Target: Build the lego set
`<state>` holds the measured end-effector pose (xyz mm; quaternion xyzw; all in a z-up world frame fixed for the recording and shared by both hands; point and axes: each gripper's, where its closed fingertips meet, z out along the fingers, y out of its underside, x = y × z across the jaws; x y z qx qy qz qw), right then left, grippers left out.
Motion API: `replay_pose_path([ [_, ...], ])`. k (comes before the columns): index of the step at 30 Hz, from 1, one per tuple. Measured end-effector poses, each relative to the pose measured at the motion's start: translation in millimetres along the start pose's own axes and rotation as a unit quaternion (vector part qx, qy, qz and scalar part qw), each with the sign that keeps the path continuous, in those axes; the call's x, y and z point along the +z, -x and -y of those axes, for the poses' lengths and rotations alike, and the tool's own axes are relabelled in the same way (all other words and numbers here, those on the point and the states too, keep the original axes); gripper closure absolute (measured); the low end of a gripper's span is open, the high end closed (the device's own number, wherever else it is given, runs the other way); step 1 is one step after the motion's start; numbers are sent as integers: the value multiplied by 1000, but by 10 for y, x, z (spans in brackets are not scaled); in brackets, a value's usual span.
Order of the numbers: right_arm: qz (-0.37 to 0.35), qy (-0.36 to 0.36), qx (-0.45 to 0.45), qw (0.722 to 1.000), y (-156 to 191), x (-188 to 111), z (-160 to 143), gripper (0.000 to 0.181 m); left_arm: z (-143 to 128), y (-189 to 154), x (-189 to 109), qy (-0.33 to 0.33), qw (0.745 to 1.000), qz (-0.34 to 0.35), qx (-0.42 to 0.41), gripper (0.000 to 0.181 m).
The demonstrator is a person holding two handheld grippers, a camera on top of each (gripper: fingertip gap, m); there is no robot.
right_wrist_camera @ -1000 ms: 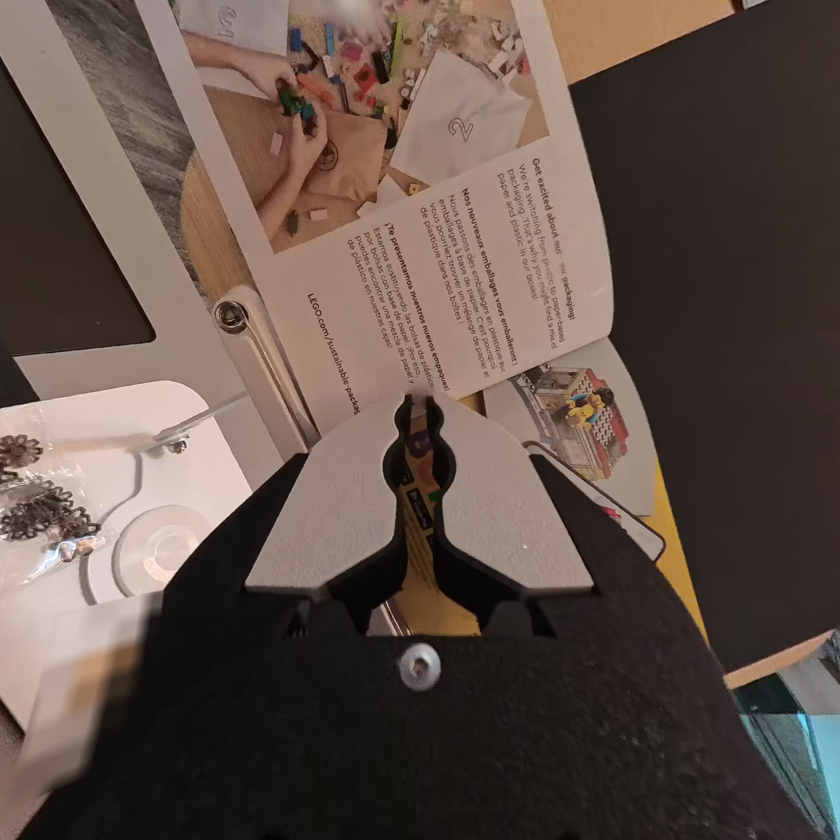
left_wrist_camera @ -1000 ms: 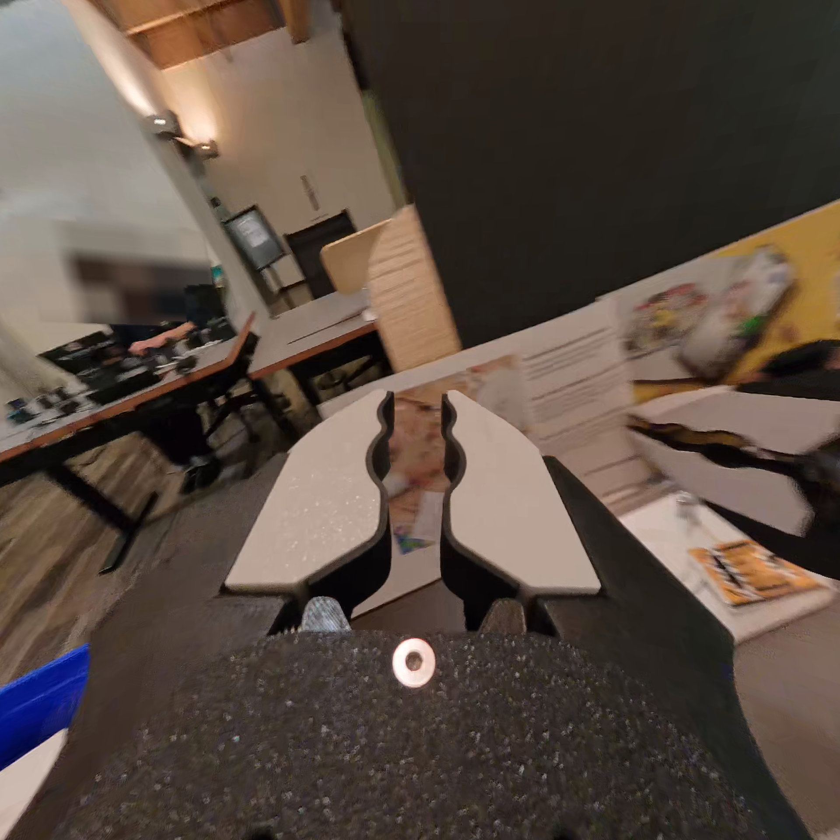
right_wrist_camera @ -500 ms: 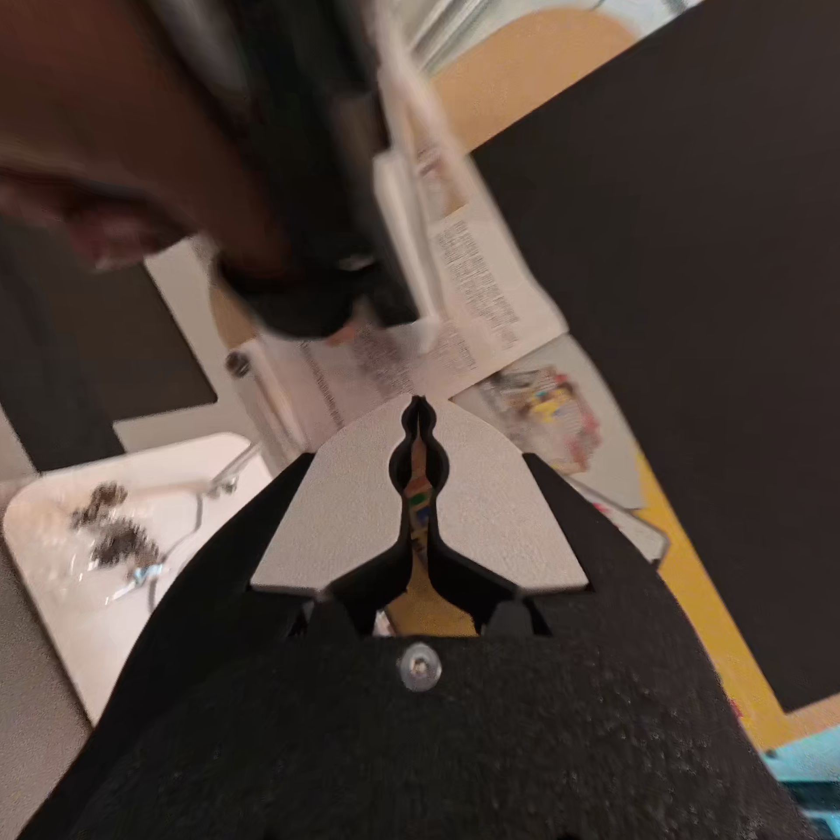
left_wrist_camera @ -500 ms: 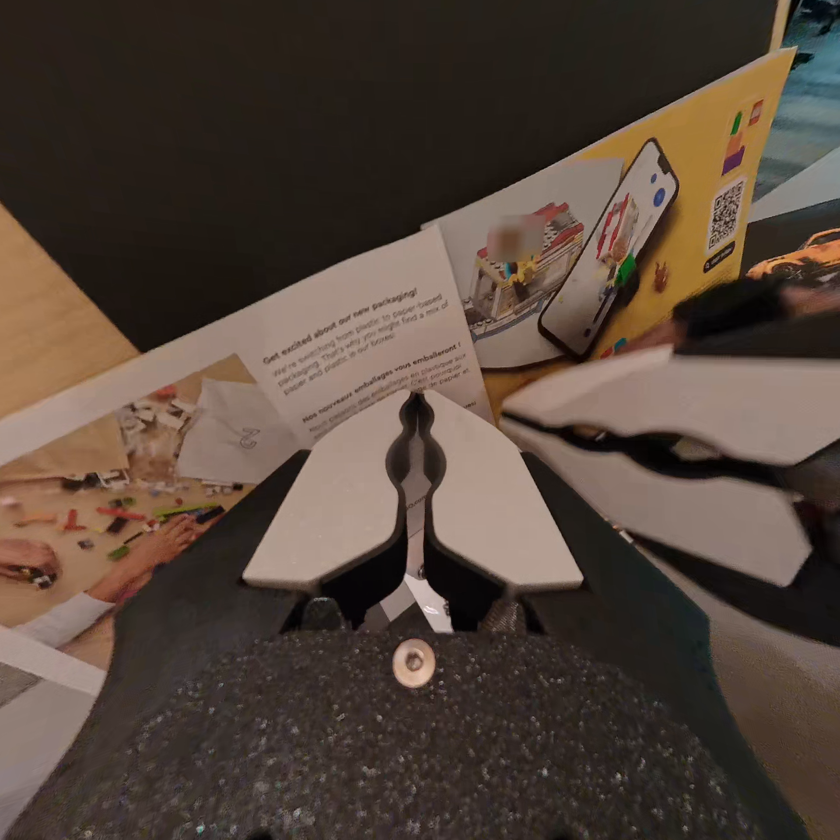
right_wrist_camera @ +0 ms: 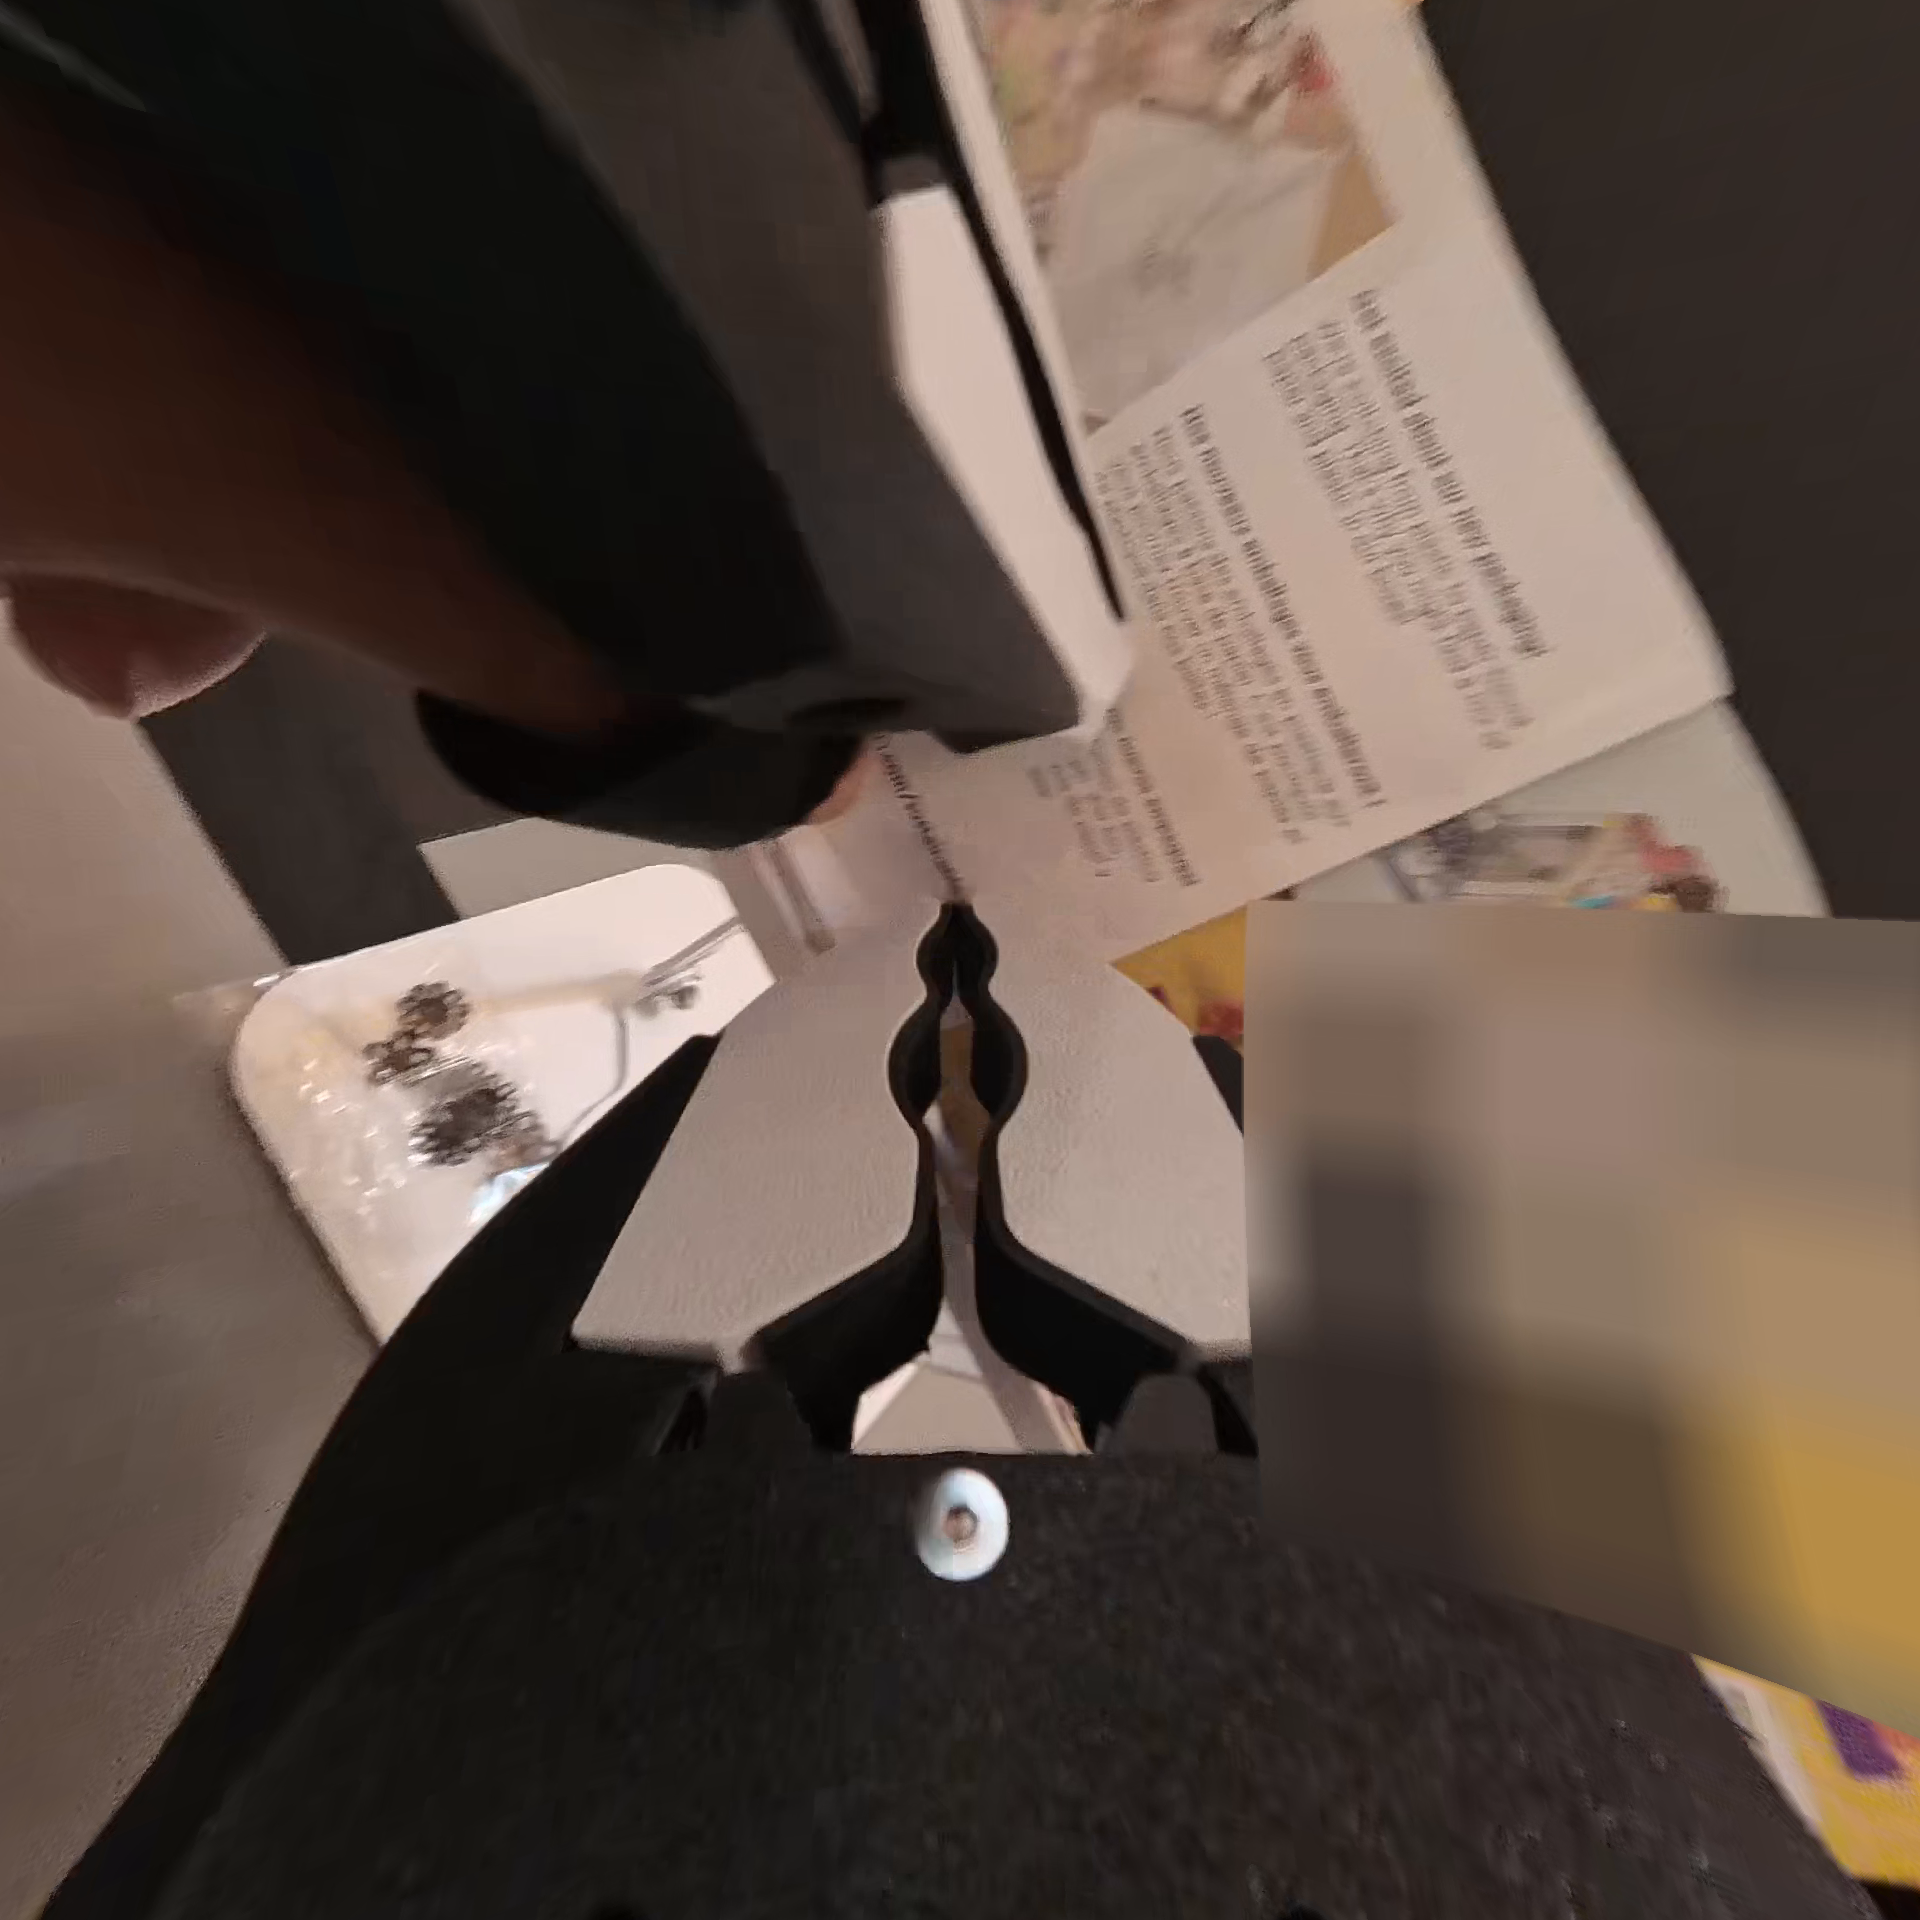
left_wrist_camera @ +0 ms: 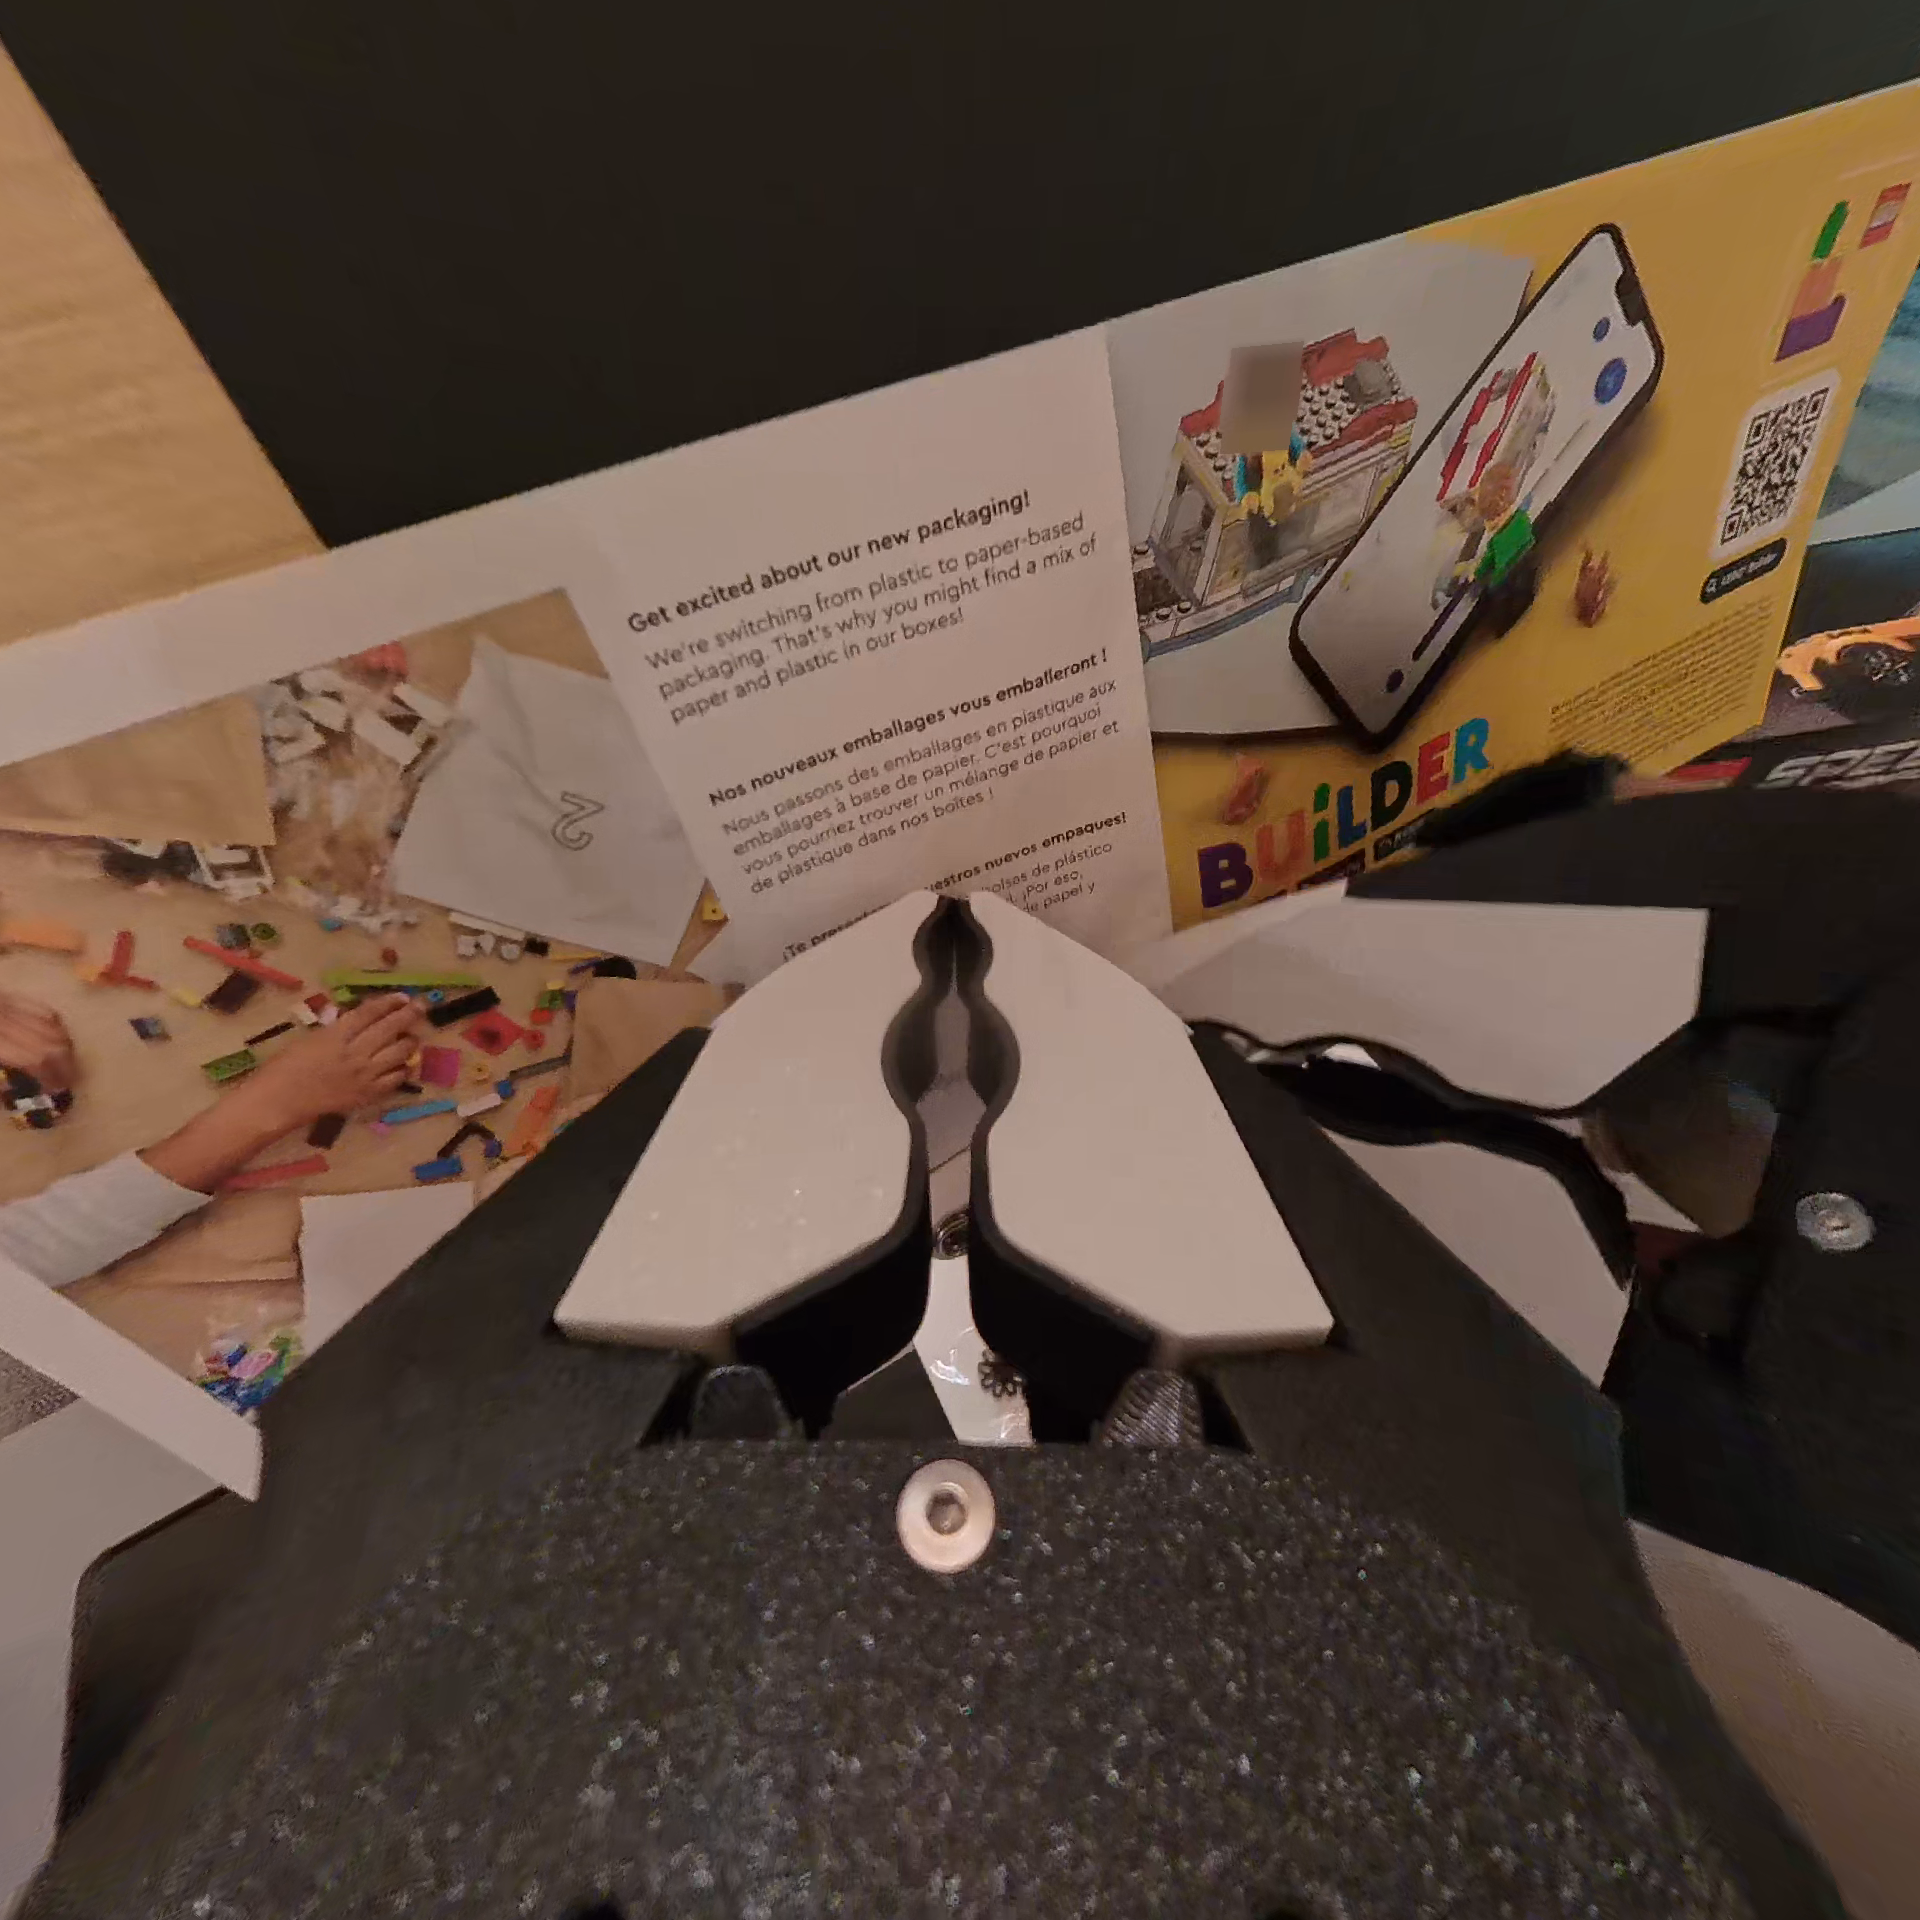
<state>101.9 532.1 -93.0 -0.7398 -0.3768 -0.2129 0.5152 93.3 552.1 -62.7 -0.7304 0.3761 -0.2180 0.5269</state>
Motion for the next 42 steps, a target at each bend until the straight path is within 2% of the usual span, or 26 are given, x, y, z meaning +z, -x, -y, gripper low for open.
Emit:
replay_pose_path([
  [2, 17, -19, 18, 1000, 21, -31, 3, 181, 0, -5, -17, -3, 1000, -1, -4, 181],
  [4, -13, -84, 92, 992, -243, -267, 70, 181, -1, -25, -64, -4, 1000, -4, -3, 181],
  [6, -34, -143, 197, 969, -577, -589, -7, 176, 15, -69, -144, -16, 1000, -10, 11, 181],
  [8, -55, -151, 260, 952, -830, -804, -297, 156, 28, -151, -232, -29, 999, -24, 19, 173],
  [10, -90, -147, 285, 943, -1007, -950, -647, 143, 41, -237, -313, -43, 998, -32, 23, 170],
  [13, -112, -143, 311, 933, -1064, -1073, -1042, 139, 54, -357, -409, -59, 997, -34, 32, 164],
  [16, -125, -137, 307, 933, -1017, -1095, -1238, 136, 87, -429, -512, -75, 996, -20, 42, 162],
  [26, -144, -115, 343, 921, -1088, -910, -1409, 137, 78, -342, -792, -98, 994, 23, 35, 164],
  [28, -133, -119, 343, 922, -1062, -891, -1382, 142, 54, -299, -861, -106, 993, 38, 35, 164],
  [31, -158, -120, 324, 925, -1067, -949, -1362, 150, -11, -211, -913, -110, 991, 66, 35, 164],
  [37, -211, -142, 281, 926, -1089, -1128, -1300, 178, -169, -36, -808, -101, 991, 88, 16, 163],
  [42, -198, -178, 263, 927, -1032, -1204, -1176, 178, -260, 70, -675, -85, 992, 95, 14, 163],
])
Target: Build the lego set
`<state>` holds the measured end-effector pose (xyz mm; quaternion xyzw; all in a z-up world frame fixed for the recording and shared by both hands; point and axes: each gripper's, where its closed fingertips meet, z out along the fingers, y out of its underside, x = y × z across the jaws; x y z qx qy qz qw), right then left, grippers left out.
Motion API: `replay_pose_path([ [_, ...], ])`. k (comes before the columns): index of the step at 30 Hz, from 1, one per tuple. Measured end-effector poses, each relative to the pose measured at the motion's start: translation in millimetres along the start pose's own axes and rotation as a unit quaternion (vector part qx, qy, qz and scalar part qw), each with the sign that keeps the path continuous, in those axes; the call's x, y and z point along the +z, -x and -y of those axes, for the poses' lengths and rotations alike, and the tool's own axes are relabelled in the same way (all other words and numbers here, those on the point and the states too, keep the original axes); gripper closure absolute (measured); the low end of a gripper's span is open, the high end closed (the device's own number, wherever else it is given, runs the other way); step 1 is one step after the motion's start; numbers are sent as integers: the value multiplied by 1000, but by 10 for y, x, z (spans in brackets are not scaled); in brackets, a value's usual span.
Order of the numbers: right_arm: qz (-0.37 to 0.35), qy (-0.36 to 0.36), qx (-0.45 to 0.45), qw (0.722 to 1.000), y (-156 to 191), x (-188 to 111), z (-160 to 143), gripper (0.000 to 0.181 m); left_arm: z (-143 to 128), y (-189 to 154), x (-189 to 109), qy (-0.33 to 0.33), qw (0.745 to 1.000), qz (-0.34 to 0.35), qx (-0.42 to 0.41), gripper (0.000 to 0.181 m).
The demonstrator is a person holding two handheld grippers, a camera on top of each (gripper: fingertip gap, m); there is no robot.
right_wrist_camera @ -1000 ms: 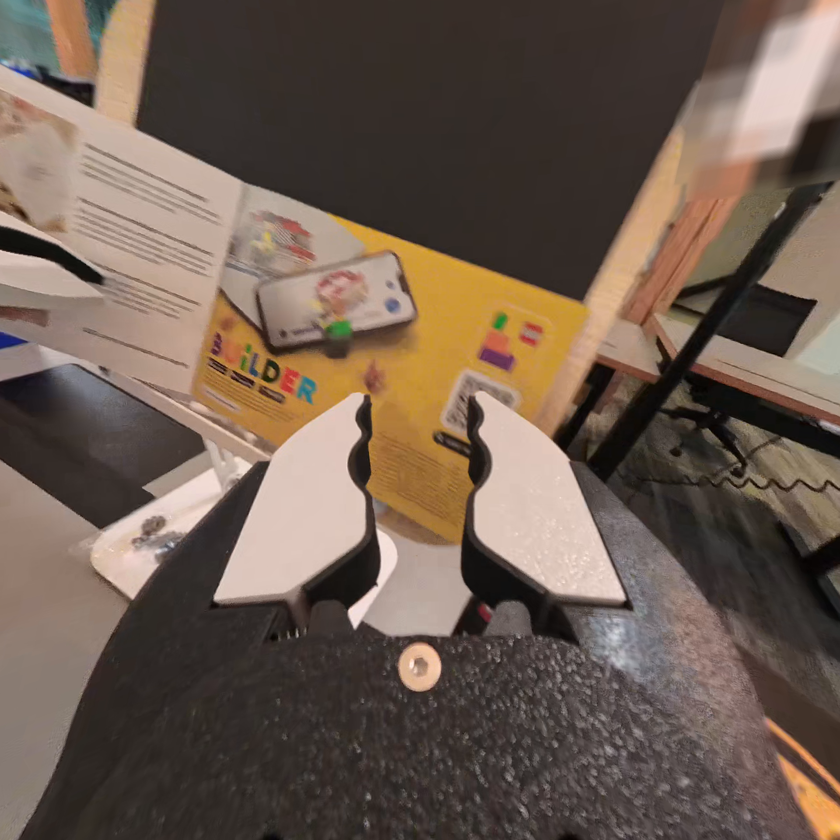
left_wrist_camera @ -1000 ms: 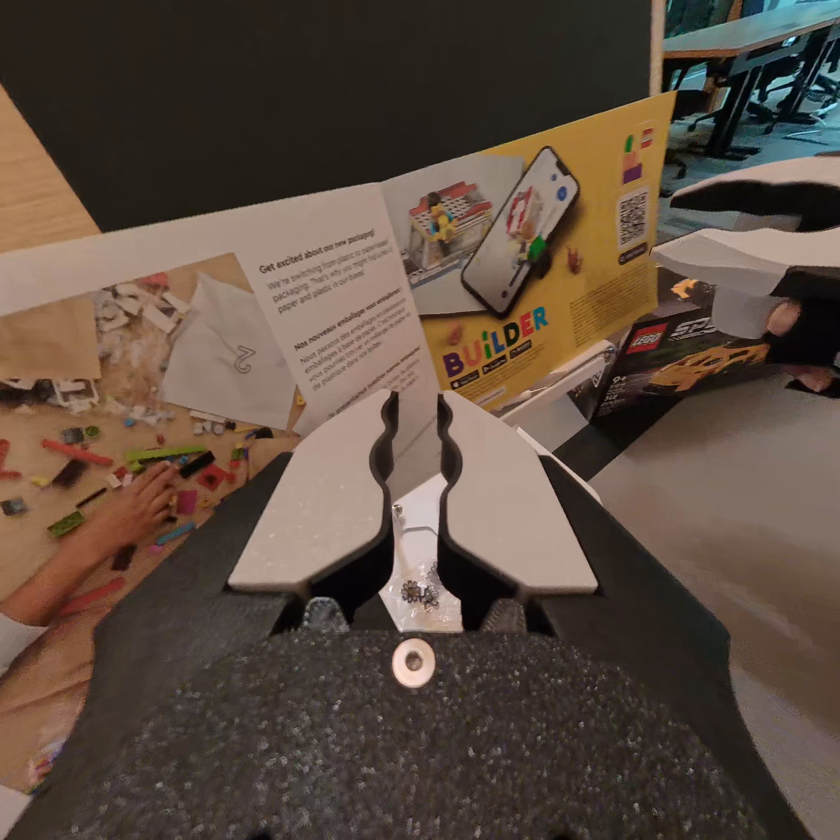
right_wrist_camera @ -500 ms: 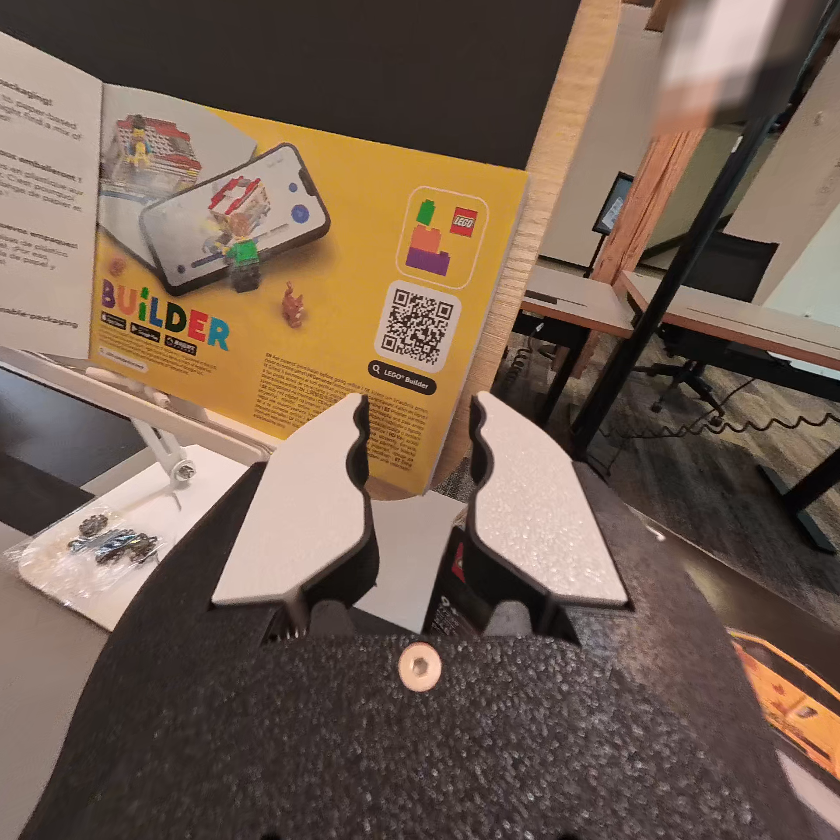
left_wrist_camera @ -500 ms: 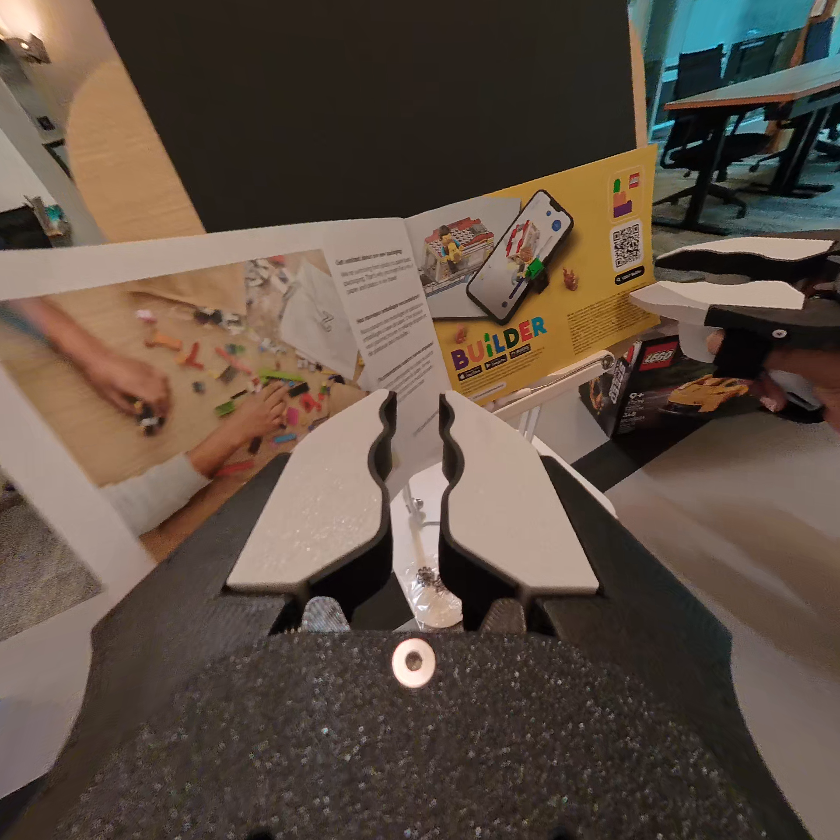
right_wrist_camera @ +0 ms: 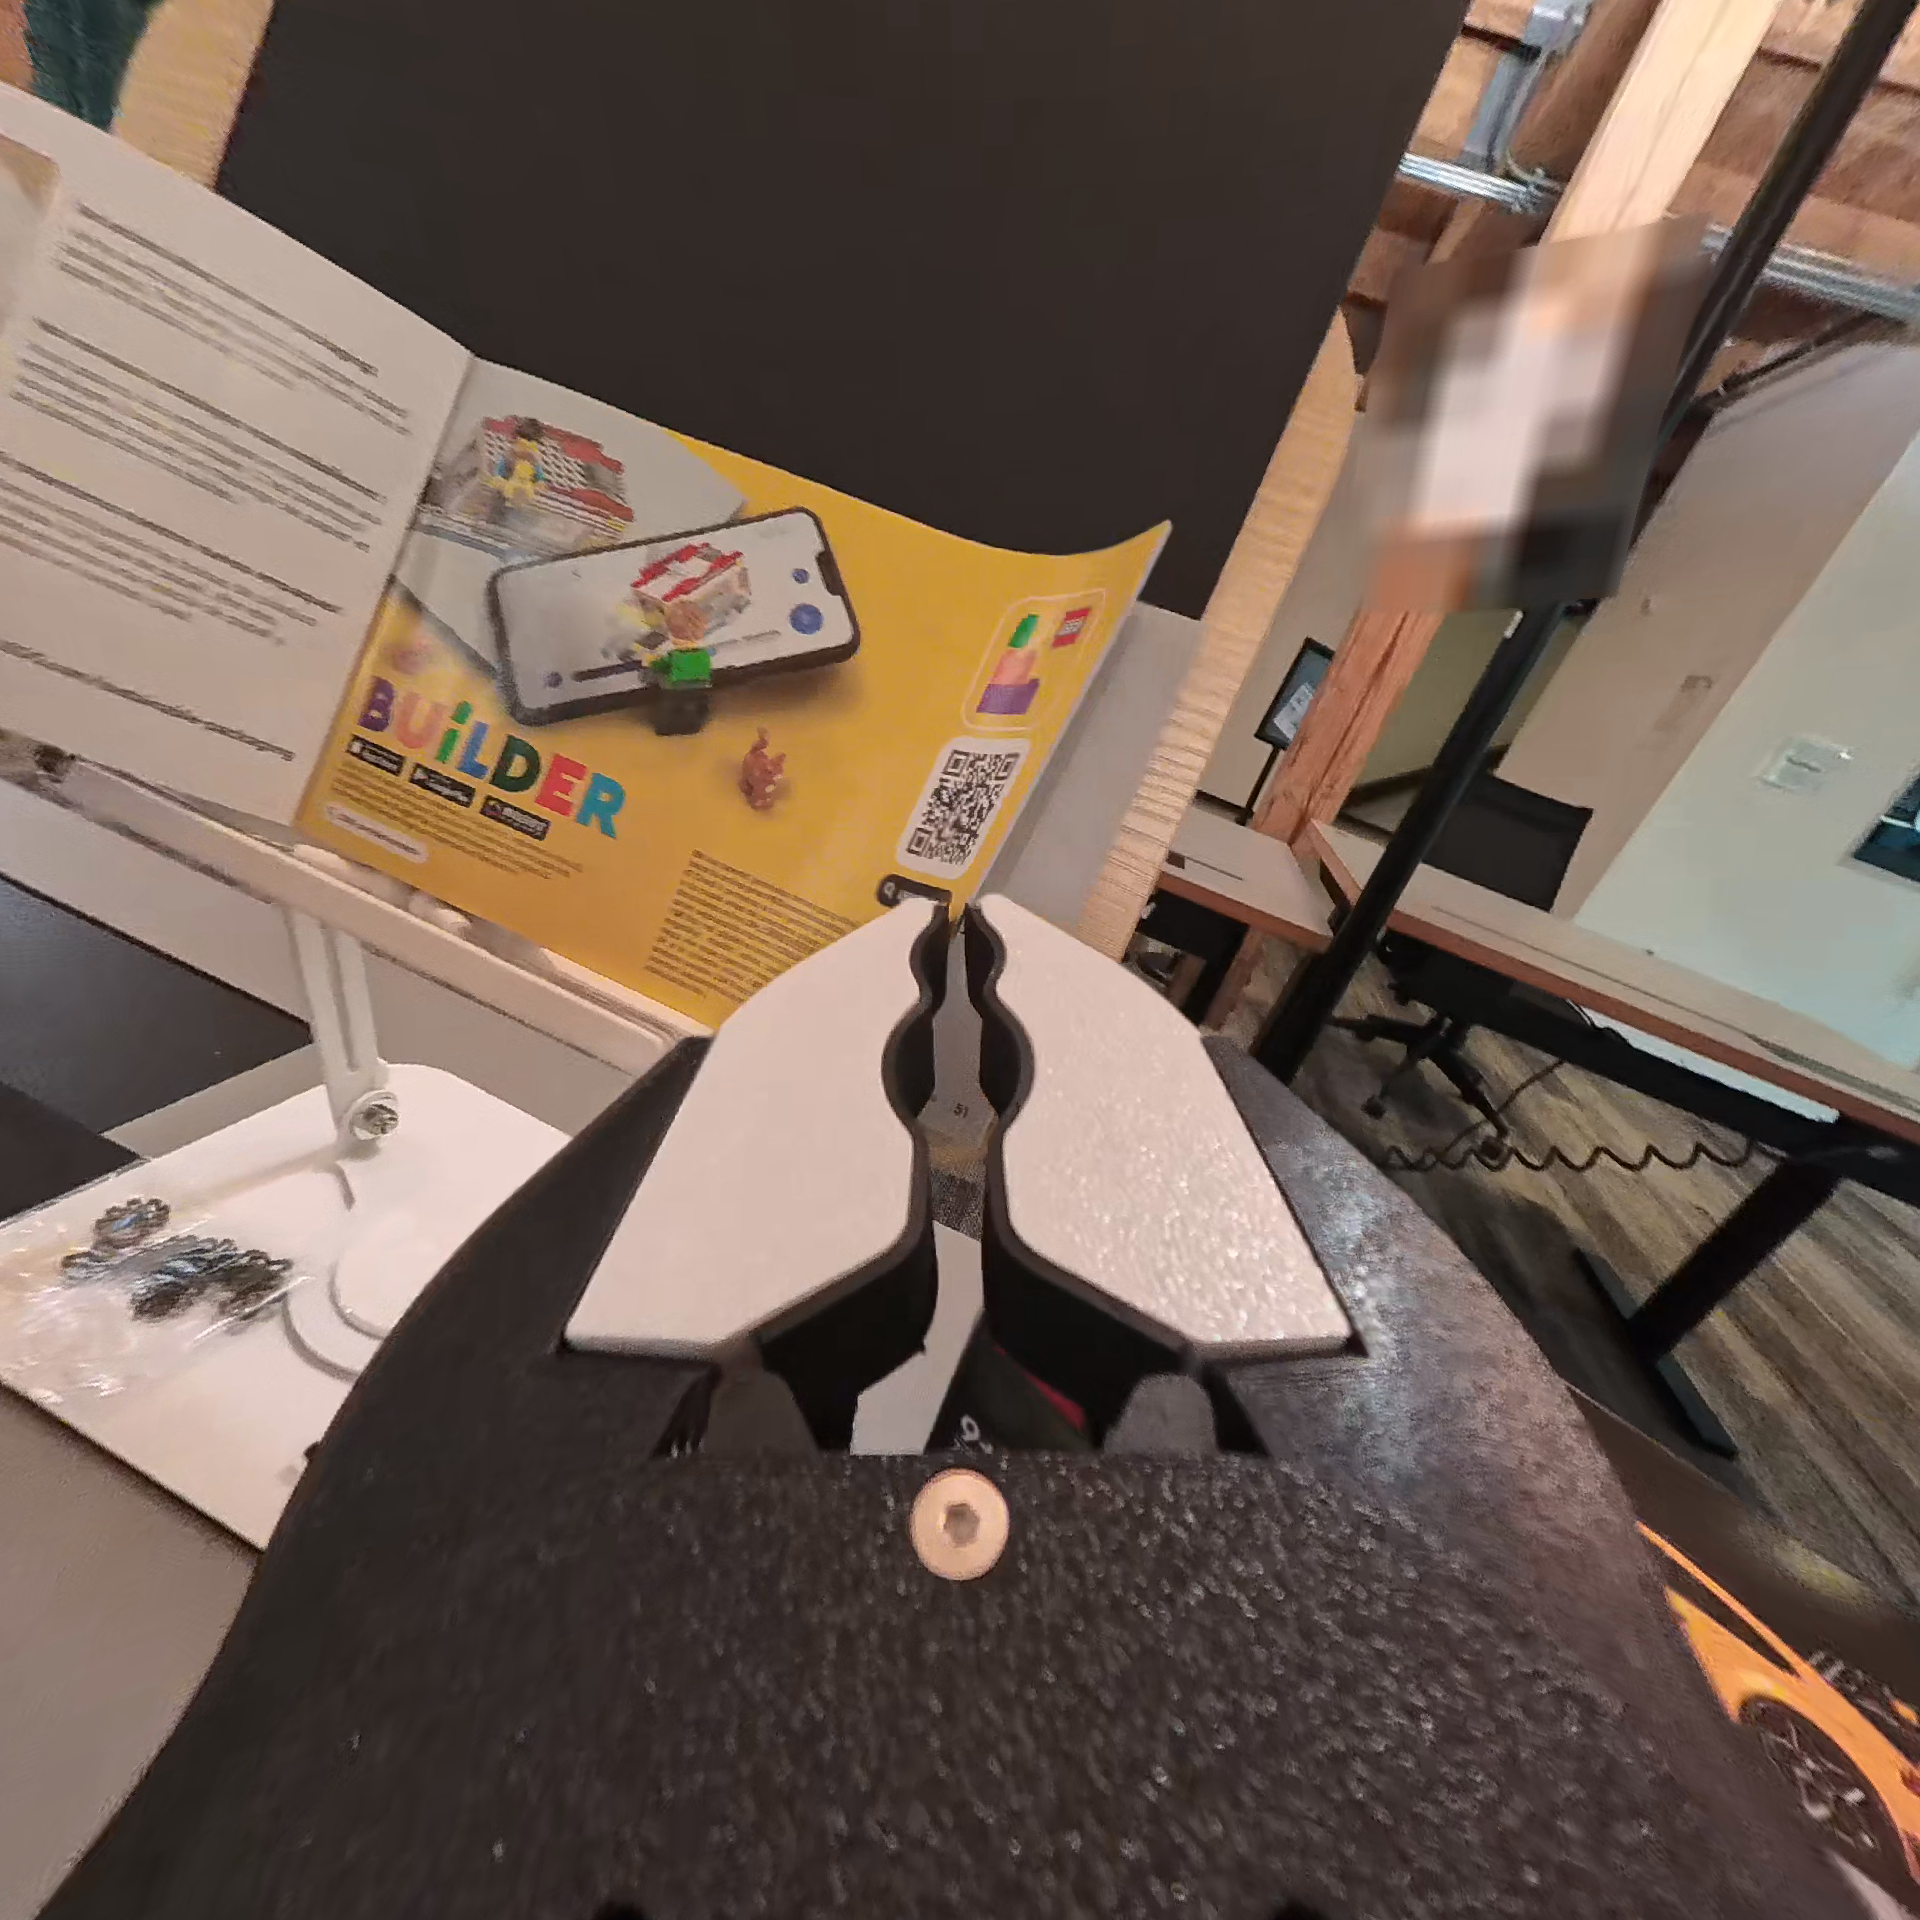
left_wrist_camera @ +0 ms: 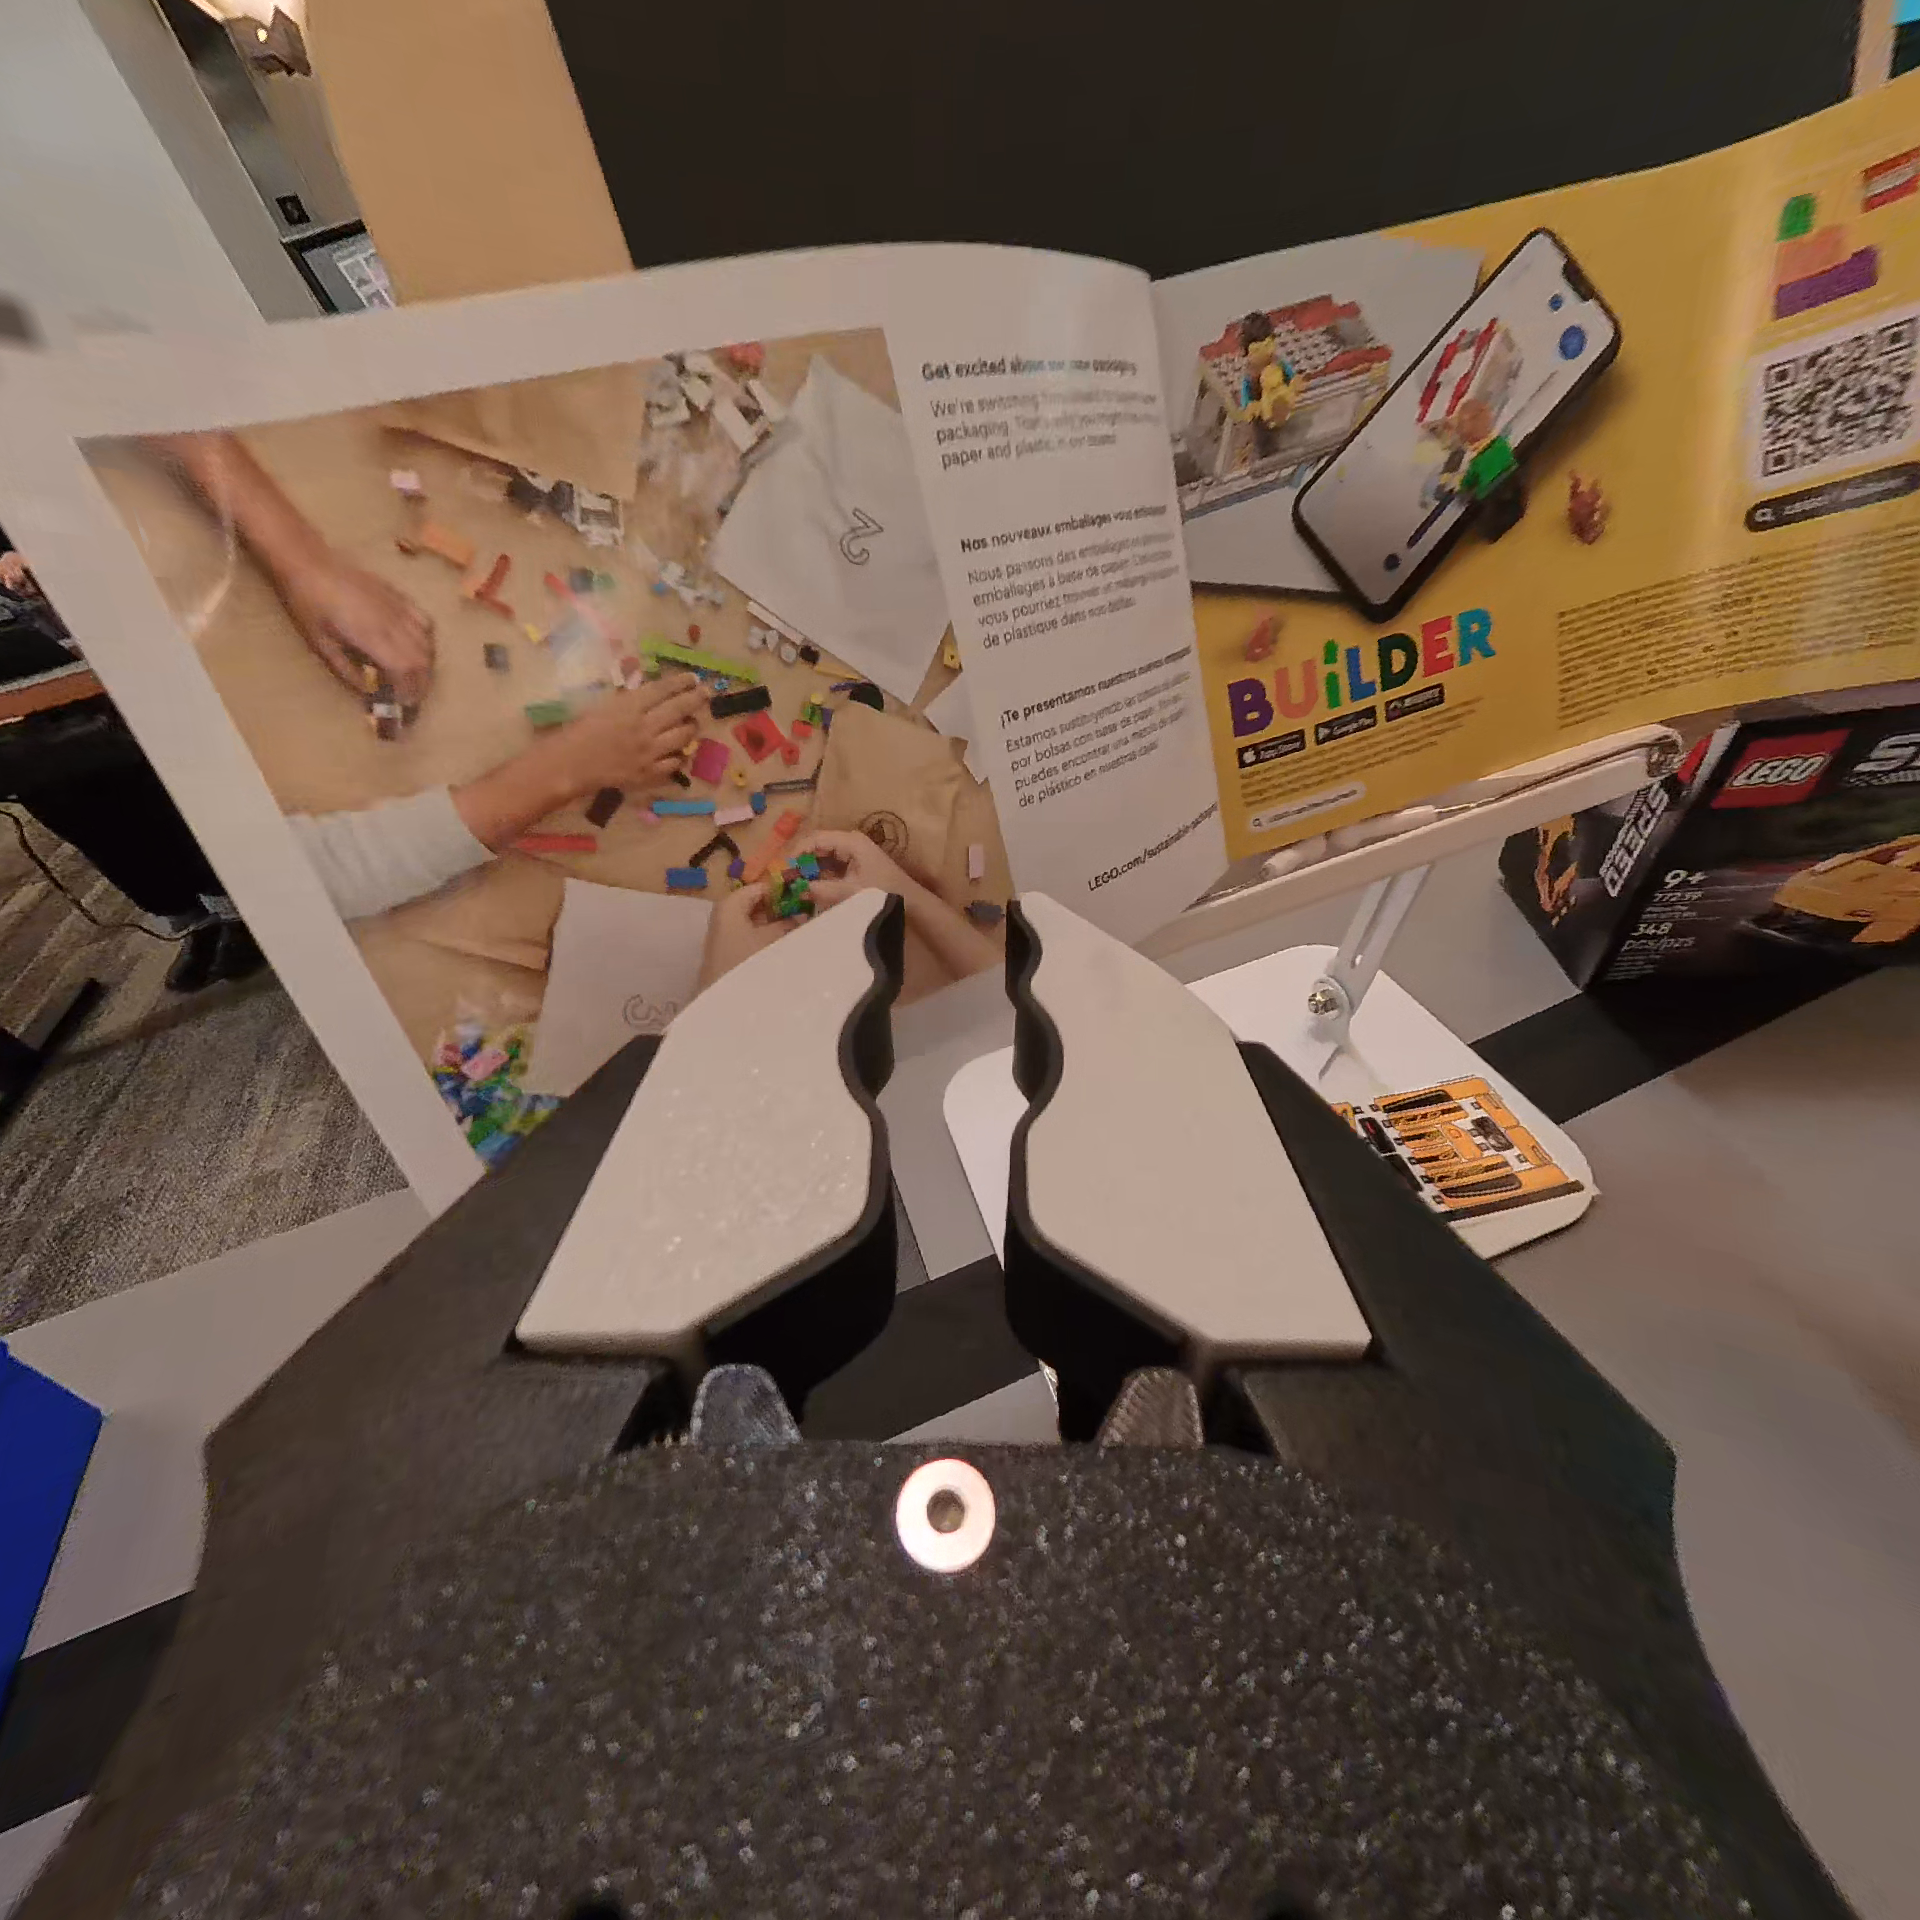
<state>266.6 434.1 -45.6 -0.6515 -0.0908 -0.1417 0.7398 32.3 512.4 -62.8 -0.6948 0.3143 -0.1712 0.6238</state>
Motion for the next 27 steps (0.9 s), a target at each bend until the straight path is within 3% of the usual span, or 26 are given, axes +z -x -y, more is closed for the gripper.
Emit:
replay_pose_path([
  [5, 43, -29, 0, 999, 142, -32, 91, 164, -71, 44, 75, 11, 1000, -4, -6, 163],
  [10, 39, 44, 58, 997, 14, 114, -119, 156, -70, 44, 69, 11, 1000, -9, -4, 163],
  [13, 26, 60, 70, 995, -90, 146, -185, 179, -66, 35, 57, 11, 1000, -11, -3, 163],
  [15, 37, 60, 77, 994, -87, 145, -185, 180, -70, 35, 54, 12, 1000, -12, 1, 163],
  [22, 65, -8, 63, 996, 17, -38, 49, 180, -28, -51, 53, 7, 999, -32, -4, 163],
  [27, 104, -75, -9, 992, 349, -248, 295, 181, 168, -375, 24, -16, 996, -89, -6, 158],
])
